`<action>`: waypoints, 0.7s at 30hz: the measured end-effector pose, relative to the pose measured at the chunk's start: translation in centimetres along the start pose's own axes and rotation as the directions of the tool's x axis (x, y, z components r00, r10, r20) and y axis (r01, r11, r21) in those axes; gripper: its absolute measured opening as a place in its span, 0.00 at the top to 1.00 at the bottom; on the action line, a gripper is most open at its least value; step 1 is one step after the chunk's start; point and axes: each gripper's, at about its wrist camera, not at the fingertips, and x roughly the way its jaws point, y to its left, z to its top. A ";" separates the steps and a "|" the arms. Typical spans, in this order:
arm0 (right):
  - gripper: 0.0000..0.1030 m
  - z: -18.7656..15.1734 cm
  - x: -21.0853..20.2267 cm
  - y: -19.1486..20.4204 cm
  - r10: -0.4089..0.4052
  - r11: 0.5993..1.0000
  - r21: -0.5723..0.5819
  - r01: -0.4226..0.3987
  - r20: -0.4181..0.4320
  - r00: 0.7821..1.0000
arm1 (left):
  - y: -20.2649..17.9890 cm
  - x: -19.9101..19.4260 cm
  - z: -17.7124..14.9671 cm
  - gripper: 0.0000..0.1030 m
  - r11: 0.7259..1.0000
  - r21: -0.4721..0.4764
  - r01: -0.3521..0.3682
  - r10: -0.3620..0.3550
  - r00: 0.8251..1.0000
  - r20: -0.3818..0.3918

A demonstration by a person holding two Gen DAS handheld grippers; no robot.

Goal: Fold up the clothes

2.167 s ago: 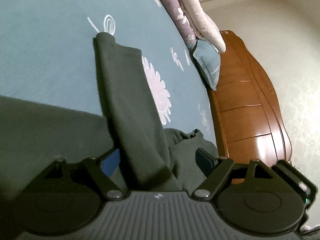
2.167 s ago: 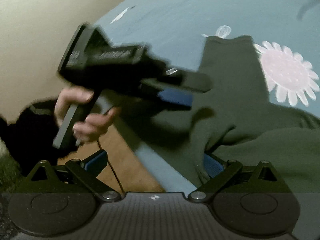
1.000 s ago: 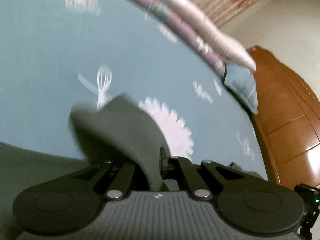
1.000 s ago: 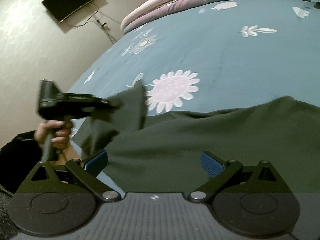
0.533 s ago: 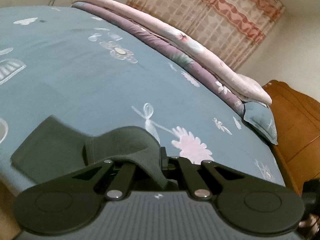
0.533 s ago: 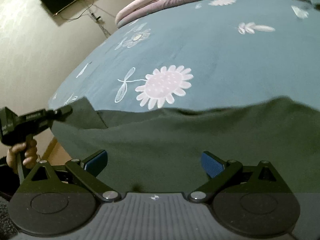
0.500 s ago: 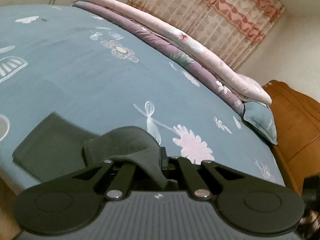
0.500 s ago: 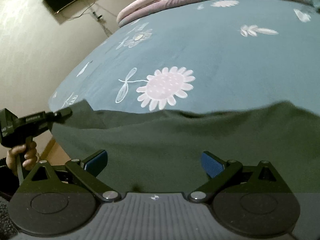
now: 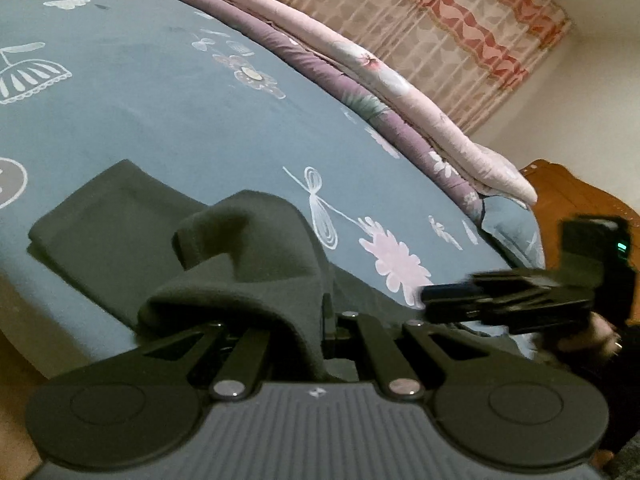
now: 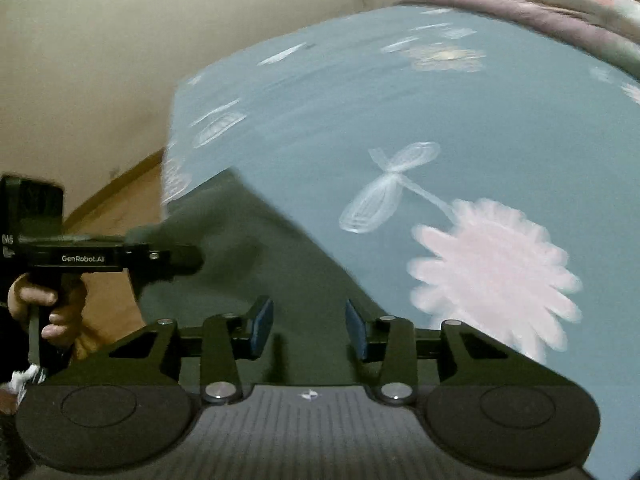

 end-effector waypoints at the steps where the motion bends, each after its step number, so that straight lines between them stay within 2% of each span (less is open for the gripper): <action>1: 0.56 0.6 1.3 0.4 0.012 0.999 -0.030 -0.012 -0.023 1.000 | 0.1 0.1 0.0 0.99 1.000 -0.002 0.007 -0.007 1.000 0.002; 5: 0.57 1.5 5.0 1.5 0.035 0.991 -0.124 -0.048 -0.106 0.994 | 0.1 0.1 0.1 0.99 1.000 0.009 0.022 -0.022 1.000 0.008; 6: 0.61 1.5 5.6 1.7 0.041 0.988 -0.144 -0.058 -0.123 0.992 | 0.1 0.1 0.1 0.99 1.000 0.013 0.026 -0.026 1.000 0.009; 8: 0.71 1.5 5.8 2.4 0.026 0.981 -0.187 -0.051 -0.135 0.990 | 0.2 0.0 0.1 0.99 0.999 0.014 0.033 -0.033 0.999 0.013; 10: 0.97 1.6 5.9 3.0 0.007 0.973 -0.226 -0.040 -0.146 0.989 | 0.2 -0.2 0.3 0.99 0.999 0.013 0.040 -0.040 0.999 0.023; 14: 0.97 2.3 5.4 3.5 -0.011 0.971 -0.240 -0.022 -0.136 0.991 | 0.0 -0.8 1.1 0.99 0.999 0.013 0.052 -0.052 0.998 0.047; 21: 0.97 6.7 3.2 3.6 -0.027 0.970 -0.244 0.019 -0.030 0.999 | -1.4 -2.7 3.0 0.99 0.993 0.090 0.071 -0.082 0.989 0.127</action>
